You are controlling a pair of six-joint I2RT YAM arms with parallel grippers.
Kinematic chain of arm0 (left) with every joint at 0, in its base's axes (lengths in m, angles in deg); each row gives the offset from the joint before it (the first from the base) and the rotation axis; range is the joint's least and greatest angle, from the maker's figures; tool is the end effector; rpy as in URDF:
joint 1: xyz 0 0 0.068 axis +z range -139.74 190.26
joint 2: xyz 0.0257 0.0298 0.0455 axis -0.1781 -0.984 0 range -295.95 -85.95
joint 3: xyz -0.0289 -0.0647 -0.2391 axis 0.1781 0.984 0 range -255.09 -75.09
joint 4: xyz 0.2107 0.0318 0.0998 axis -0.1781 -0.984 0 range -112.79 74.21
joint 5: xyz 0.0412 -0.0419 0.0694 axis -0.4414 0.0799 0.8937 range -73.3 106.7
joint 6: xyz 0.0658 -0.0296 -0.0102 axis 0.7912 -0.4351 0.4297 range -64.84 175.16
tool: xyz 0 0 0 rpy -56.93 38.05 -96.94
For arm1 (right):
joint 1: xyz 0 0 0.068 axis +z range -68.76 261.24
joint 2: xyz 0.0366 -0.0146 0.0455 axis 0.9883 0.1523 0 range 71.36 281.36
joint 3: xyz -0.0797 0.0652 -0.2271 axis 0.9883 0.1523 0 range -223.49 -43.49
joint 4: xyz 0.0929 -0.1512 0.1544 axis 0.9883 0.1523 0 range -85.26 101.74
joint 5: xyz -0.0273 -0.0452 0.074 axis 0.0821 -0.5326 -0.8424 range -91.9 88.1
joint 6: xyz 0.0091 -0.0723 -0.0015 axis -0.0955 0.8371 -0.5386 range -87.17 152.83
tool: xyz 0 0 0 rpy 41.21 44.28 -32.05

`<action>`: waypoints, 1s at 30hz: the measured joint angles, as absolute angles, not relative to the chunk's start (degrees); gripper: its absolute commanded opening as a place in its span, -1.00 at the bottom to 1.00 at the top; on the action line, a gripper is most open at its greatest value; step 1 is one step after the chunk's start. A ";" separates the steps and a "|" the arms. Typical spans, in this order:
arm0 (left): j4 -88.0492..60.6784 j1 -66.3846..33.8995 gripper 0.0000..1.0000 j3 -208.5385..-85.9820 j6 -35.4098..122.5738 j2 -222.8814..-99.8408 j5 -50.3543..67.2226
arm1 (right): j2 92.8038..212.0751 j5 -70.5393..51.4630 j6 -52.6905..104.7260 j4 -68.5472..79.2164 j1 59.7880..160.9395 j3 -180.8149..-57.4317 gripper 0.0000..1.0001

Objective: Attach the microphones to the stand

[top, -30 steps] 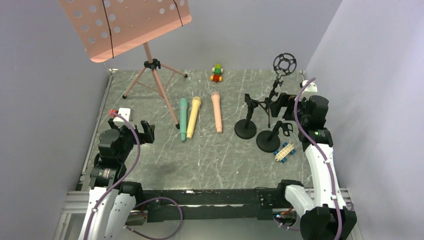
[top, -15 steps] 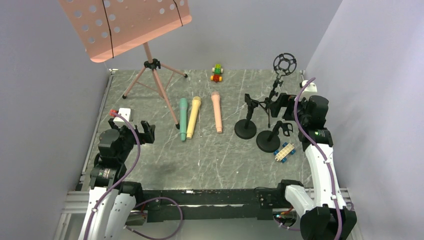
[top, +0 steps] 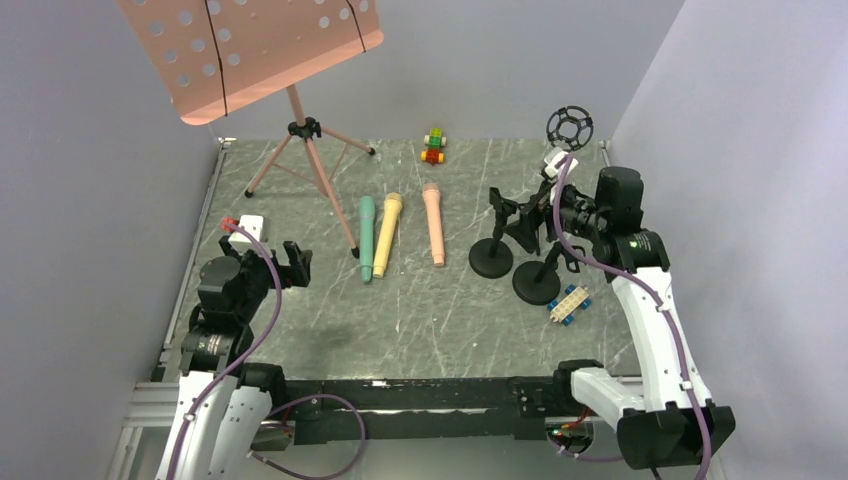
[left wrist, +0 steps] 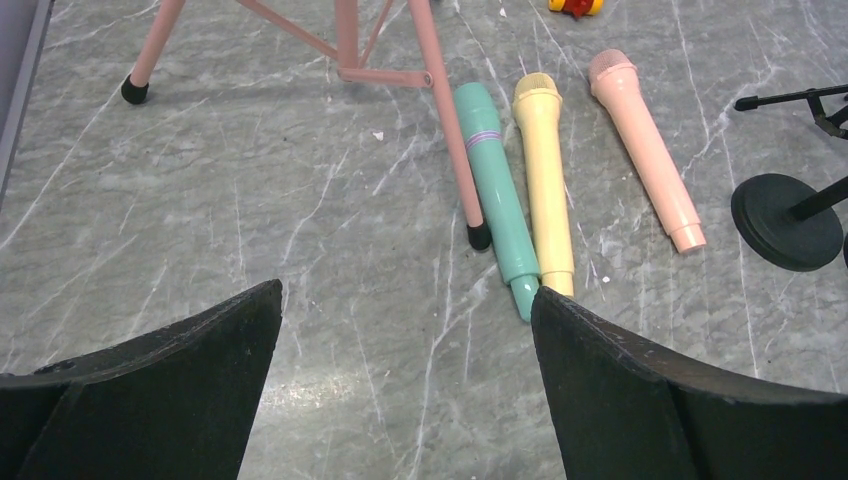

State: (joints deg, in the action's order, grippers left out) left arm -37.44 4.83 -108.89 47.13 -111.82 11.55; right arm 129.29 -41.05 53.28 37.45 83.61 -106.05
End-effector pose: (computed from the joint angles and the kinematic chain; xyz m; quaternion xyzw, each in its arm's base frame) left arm 0.1402 -0.0188 0.2755 0.0099 0.7861 -0.1073 0.6086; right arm 0.2090 0.0470 0.3369 -0.3288 0.7579 0.2076 0.5238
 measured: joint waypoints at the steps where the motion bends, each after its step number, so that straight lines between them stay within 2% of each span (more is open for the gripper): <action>1: -37.44 4.83 0.99 -108.89 47.13 -111.80 11.57 | 129.68 -42.02 53.85 38.19 84.09 -106.80 1.00; 10: -37.46 4.83 0.99 -108.89 47.15 -111.82 11.53 | 138.65 -40.05 50.31 39.70 85.90 -112.76 0.99; 18: -37.46 4.83 0.99 -108.89 47.15 -111.56 11.53 | 139.34 -25.84 44.49 36.68 93.05 -110.03 0.99; 24: -37.46 4.83 0.99 -108.89 47.15 -111.56 11.50 | 138.86 -21.01 44.27 35.55 92.29 -110.08 1.00; 30: -37.46 4.83 0.99 -108.89 47.15 -111.56 11.33 | 136.44 -24.38 45.56 37.03 85.47 -110.08 1.00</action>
State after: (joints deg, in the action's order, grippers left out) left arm -37.46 4.83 -108.89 47.15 -111.56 11.33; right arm 136.44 -24.38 45.56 37.03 85.47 -110.08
